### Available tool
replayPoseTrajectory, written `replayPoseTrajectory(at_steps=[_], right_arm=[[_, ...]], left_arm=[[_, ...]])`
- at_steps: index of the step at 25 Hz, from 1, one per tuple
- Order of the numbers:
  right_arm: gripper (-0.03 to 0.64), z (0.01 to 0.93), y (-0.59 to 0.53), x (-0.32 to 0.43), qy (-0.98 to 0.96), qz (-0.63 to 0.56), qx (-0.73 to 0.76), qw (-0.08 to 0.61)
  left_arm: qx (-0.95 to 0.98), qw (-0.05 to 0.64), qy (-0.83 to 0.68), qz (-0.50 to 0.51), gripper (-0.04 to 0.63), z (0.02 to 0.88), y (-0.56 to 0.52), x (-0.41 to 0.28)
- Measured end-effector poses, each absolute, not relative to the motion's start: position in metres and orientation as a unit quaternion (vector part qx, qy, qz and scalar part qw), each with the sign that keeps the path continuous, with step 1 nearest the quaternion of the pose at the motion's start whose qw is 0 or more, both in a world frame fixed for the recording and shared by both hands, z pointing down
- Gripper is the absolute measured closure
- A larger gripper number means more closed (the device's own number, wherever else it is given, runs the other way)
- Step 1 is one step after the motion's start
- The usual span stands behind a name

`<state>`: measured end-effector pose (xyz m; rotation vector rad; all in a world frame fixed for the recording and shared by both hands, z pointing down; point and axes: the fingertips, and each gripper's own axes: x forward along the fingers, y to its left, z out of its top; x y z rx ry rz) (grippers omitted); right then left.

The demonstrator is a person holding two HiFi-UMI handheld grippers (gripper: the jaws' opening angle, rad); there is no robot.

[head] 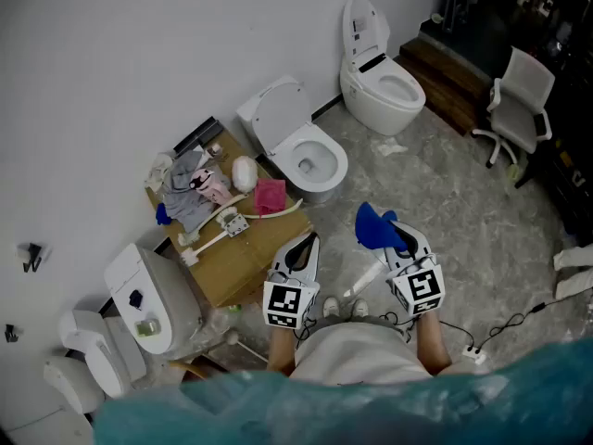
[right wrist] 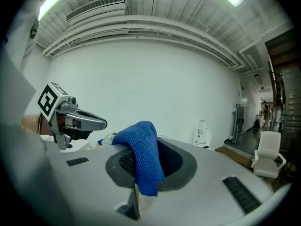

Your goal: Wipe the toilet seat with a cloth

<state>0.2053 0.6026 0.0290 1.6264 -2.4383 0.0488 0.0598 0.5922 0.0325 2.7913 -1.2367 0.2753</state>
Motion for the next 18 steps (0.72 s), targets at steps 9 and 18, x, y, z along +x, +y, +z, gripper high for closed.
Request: replayPoseTrajectory(at_steps=[9,18], right_arm=[[0.588,0.036,0.579,0.181,-0.806,0.018,0.581,0.107],[0.588,0.043,0.560,0.174,-0.796,0.019,0.595,0.111]], left_arm=[[0.924,0.038,-0.372,0.086,0.584,0.041,0.563,0.040],[0.935,0.038,-0.343,0.088,0.584,0.051,0.532,0.044]])
